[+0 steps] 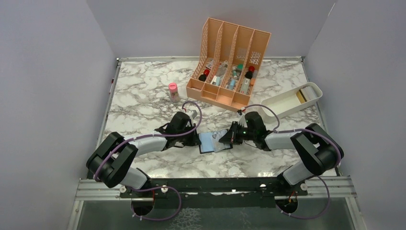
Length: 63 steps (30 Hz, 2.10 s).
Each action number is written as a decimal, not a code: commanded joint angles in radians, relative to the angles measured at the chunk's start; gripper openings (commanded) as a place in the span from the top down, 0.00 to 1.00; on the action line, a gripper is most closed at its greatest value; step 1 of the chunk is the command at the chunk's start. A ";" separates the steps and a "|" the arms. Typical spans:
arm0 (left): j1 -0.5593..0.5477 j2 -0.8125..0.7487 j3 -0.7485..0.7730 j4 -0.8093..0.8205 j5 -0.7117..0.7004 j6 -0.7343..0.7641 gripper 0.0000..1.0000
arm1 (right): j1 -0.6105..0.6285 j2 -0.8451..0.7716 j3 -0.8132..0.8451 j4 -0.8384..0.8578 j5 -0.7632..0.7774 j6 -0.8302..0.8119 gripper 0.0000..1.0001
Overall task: Put the credit cards into the card holder
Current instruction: Insert the credit card into the card holder.
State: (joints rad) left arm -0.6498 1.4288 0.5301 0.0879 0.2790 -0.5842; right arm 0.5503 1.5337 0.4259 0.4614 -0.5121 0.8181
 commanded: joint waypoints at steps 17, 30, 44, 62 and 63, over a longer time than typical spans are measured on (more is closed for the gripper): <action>-0.005 0.041 -0.024 -0.013 -0.037 0.028 1.00 | -0.015 0.076 0.096 -0.040 0.005 -0.143 0.99; -0.006 0.041 -0.026 -0.014 -0.033 0.031 1.00 | -0.021 0.094 0.103 -0.021 0.012 -0.200 0.99; -0.007 0.047 -0.025 -0.005 -0.027 0.022 1.00 | -0.024 0.147 0.175 -0.111 -0.057 -0.327 0.99; -0.008 0.044 -0.016 -0.005 -0.026 0.018 1.00 | -0.003 0.219 0.001 0.306 -0.106 0.035 0.99; -0.008 0.046 -0.017 -0.005 -0.028 0.020 1.00 | -0.003 0.223 0.001 0.313 -0.112 0.032 0.99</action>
State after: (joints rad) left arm -0.6502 1.4403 0.5251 0.1177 0.2768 -0.5800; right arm 0.5163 1.7103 0.4492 0.7200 -0.5911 0.8146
